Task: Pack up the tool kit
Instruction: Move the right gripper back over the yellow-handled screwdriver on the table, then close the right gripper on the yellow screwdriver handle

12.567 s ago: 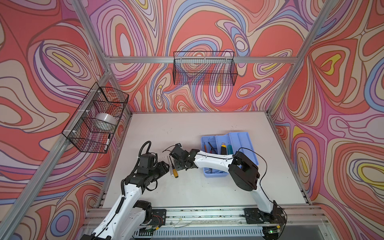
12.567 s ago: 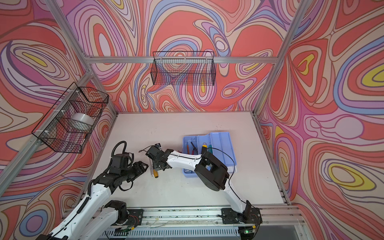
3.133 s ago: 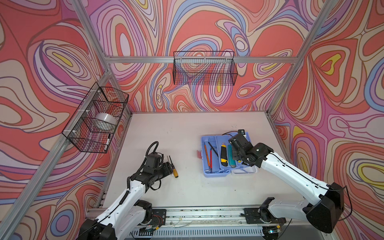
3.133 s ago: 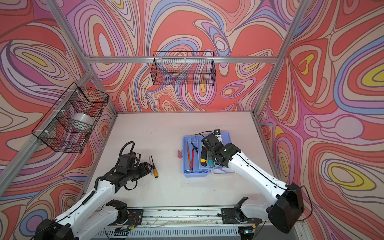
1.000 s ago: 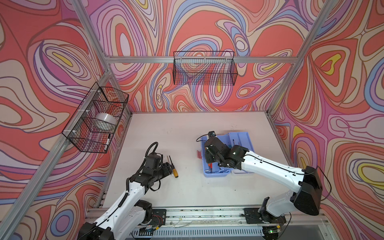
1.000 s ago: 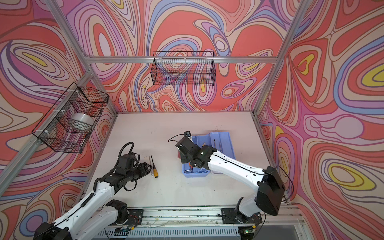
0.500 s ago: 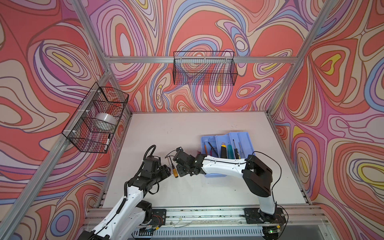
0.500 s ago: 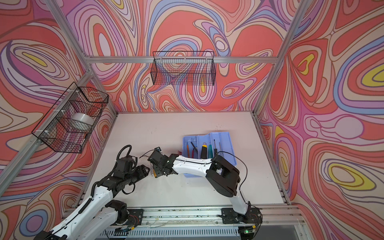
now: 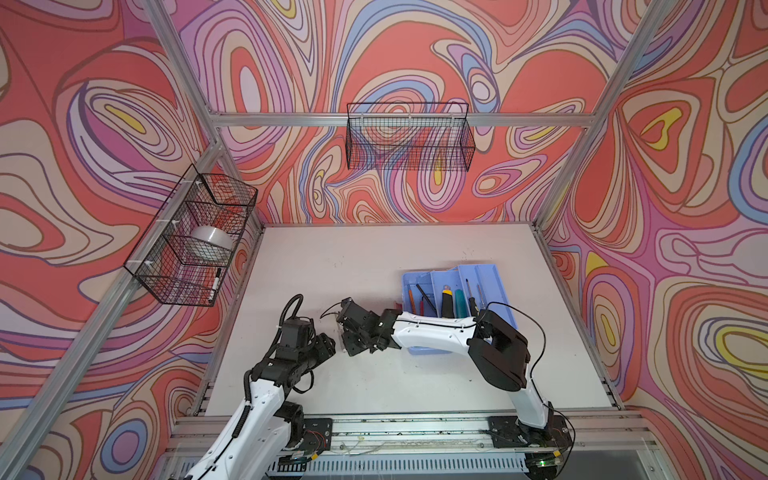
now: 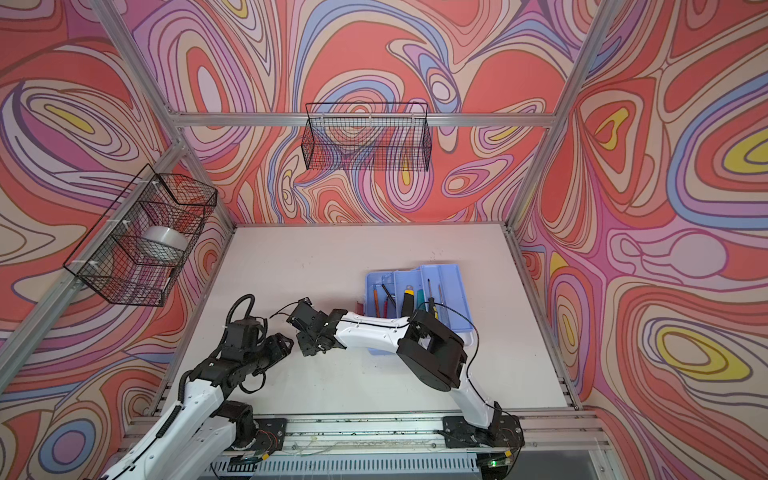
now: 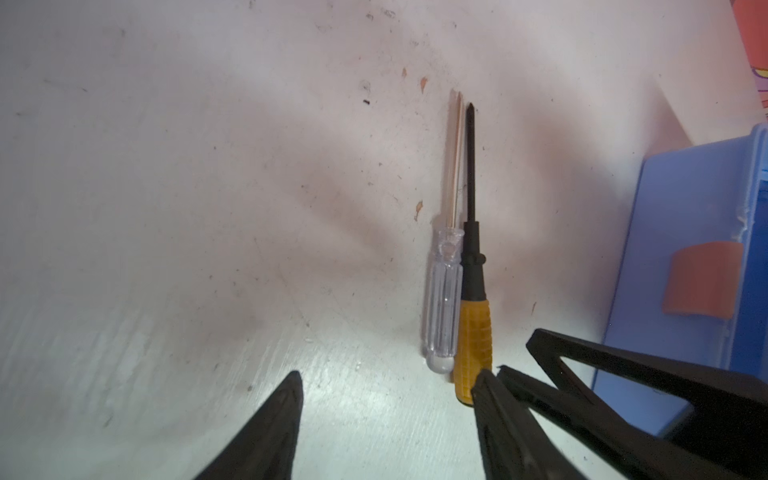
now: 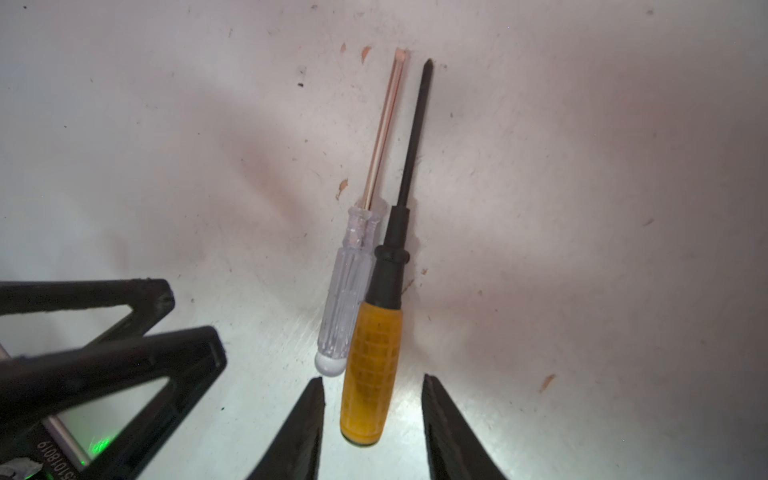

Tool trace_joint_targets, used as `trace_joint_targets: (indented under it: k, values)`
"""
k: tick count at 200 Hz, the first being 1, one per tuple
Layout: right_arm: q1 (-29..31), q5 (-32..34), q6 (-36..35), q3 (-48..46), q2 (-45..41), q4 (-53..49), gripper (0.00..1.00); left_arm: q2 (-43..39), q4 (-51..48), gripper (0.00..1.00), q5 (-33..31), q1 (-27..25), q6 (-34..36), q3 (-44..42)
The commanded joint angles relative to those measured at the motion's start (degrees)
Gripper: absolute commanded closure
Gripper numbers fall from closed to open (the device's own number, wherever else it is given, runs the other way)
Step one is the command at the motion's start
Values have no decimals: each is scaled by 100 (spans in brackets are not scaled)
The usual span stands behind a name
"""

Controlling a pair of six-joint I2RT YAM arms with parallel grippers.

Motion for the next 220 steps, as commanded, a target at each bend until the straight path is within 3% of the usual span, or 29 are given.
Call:
trace_joint_targets:
  k: [1,220]
  values:
    - [35,44,-67,147,217,-115,60,-33,-94,34,35,36,-80,-52]
    - [52,468,-165,641,957,-542,68,195,91,35,104,44,-18,-50]
